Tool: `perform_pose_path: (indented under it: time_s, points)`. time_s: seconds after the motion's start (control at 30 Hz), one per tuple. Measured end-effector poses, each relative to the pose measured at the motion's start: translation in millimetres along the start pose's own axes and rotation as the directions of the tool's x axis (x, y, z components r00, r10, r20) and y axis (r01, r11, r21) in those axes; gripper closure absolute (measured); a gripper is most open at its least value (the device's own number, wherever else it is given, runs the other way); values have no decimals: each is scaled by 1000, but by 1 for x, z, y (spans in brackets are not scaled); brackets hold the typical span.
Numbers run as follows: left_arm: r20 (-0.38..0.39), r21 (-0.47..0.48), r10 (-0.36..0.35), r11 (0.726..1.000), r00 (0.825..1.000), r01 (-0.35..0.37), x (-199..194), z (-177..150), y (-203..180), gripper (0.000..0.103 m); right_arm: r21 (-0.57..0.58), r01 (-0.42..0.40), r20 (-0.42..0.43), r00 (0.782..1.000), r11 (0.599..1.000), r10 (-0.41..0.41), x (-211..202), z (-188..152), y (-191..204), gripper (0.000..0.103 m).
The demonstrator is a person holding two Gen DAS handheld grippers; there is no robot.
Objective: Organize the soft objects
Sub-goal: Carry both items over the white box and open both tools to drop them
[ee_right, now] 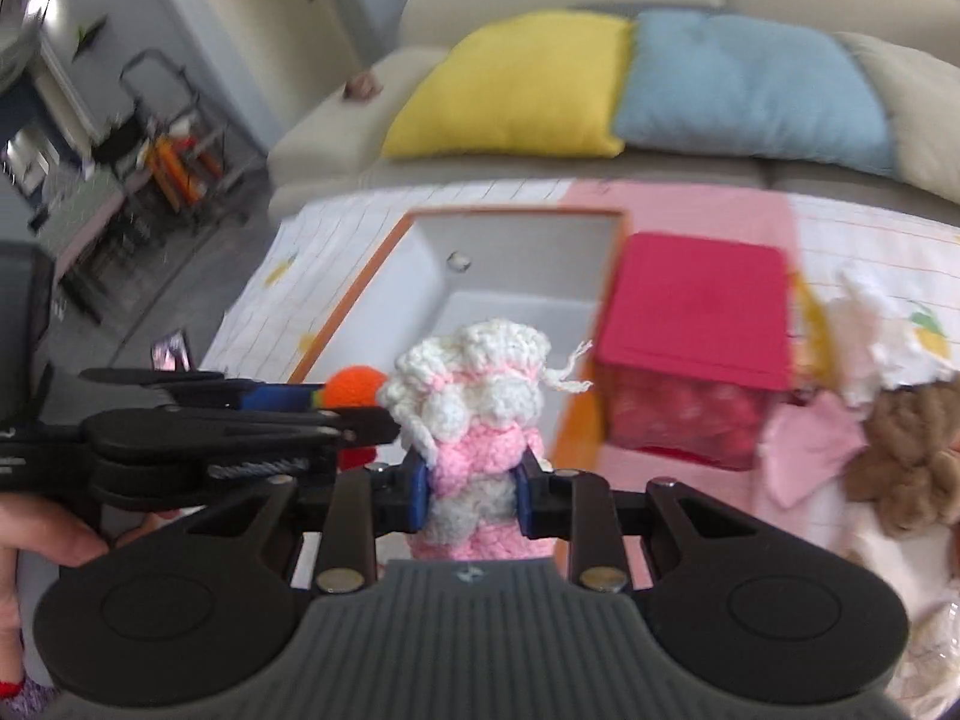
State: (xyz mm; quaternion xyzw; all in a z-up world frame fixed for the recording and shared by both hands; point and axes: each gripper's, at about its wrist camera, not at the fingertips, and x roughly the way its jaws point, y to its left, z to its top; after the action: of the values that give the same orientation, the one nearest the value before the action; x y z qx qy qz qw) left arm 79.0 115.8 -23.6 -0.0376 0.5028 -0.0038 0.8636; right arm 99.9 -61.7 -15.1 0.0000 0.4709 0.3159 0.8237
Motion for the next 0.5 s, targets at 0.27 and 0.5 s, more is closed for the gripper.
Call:
perform_pose_path:
  time_s: [0.27, 0.5]
  points:
    - [-116, 170, 37, 985, 993, -17, 30, -12, 11, 52, -191, 11, -202, 978, 982, -51, 58, 9, 21, 77]
    - [-189, 244, 40, 970, 981, 8, 51, -16, 12, 51, -340, -4, -301, 948, 941, -105, 95, 8, 29, 76]
